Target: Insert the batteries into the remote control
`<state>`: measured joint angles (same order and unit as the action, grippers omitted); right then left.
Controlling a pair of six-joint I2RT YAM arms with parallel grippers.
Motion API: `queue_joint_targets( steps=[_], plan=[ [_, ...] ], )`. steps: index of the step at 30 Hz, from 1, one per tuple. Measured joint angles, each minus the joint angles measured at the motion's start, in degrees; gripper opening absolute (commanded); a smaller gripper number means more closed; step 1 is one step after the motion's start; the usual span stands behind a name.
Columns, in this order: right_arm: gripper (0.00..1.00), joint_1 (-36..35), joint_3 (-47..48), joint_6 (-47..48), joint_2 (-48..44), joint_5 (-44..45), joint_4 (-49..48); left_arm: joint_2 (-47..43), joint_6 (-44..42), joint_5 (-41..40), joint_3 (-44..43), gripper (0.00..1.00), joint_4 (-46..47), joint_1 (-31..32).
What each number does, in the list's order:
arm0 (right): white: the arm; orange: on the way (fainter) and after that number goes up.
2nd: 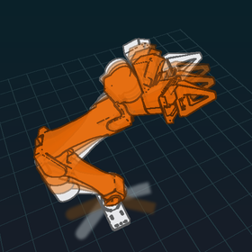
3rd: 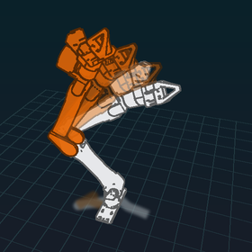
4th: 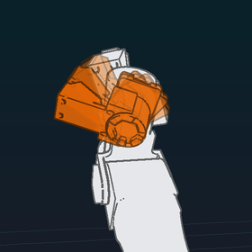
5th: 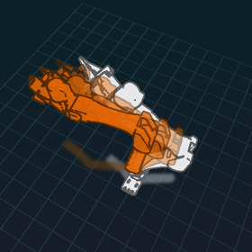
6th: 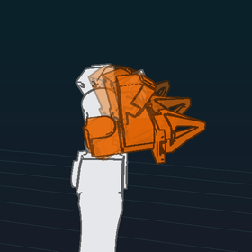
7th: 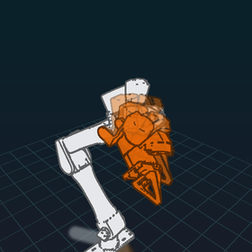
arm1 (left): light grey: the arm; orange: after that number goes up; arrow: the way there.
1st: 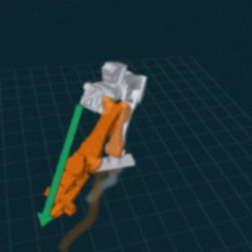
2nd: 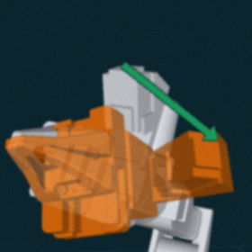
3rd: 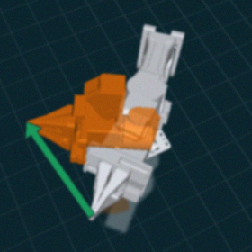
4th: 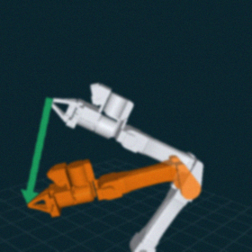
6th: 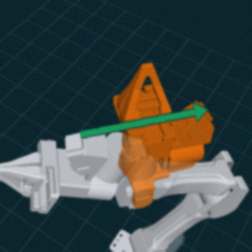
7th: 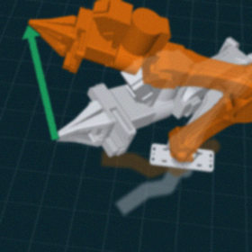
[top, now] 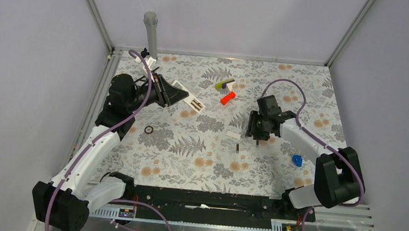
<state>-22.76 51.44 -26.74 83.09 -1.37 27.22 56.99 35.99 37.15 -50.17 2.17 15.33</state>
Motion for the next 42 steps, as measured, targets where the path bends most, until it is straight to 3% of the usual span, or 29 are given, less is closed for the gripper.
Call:
queue_joint_targets(
  steps=[8, 21, 27, 35, 40, 42],
  plan=[
    [0.46, -6.4, 0.1, -2.5, 5.0, -4.1, -3.7, 0.0, 0.0, -0.3, 0.0, 0.0, -0.5, 0.0],
    [0.38, -8.0, 1.5, -3.6, 11.8, -4.1, -3.5, 0.2, -0.2, -0.5, 0.0, 0.0, -1.3, 0.0],
    [0.31, -9.7, 4.2, -3.6, 13.9, -2.3, -1.0, 0.2, -0.2, -0.5, 0.0, 0.0, -1.7, 0.0],
    [0.29, -12.9, 9.0, -3.7, 17.4, 4.3, 5.5, 0.2, -0.2, -0.8, 0.0, 0.0, -2.2, 0.0],
    [0.04, -14.9, 10.5, -3.6, 18.6, 7.6, 8.2, 0.2, -0.5, -0.8, 0.0, 0.0, -2.3, 0.0],
    [0.0, -15.5, 10.7, -3.4, 18.7, 8.0, 8.6, 0.2, -0.7, -0.8, 0.0, 0.0, -2.3, 0.0]
  ],
)
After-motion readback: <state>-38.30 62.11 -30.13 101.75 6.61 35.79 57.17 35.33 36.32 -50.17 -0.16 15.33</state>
